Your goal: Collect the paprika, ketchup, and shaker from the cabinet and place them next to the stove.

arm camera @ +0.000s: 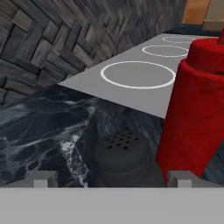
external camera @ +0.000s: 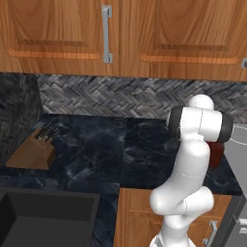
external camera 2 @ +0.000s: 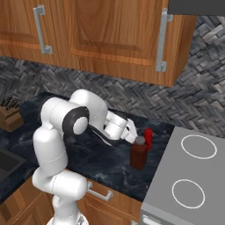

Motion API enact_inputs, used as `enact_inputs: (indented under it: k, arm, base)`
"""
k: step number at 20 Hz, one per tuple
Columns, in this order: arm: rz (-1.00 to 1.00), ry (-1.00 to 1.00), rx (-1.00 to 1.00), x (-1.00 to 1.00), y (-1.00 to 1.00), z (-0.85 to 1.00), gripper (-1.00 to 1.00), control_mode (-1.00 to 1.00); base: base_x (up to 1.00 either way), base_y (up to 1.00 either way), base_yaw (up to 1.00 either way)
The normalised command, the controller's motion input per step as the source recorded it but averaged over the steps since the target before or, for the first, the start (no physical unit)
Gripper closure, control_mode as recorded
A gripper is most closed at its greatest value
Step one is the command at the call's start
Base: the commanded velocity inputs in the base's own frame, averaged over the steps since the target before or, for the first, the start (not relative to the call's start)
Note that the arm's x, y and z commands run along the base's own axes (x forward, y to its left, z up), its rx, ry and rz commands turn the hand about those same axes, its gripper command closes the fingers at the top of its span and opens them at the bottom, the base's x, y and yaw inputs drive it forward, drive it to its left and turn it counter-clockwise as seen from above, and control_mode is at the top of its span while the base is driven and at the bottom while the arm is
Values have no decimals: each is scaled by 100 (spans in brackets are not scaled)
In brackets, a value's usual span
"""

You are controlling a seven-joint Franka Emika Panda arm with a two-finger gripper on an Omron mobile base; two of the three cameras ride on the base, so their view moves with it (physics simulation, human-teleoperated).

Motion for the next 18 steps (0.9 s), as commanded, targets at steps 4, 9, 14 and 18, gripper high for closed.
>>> enact_inputs:
  k: [4,9,14,18]
  arm:
    - [-1,-13,0,-27,21,-19,-100,-100]
    - [-3,-13,0,-37,10,-9,-100,-100]
    - [-3,-9,0,-45,0,-3,-100,-100]
    - [-3,-6,0,-42,5,0,-100,-100]
  base:
    - [0,0,0]
    - [0,0,0]
    - [0,0,0]
    - [0,0,0]
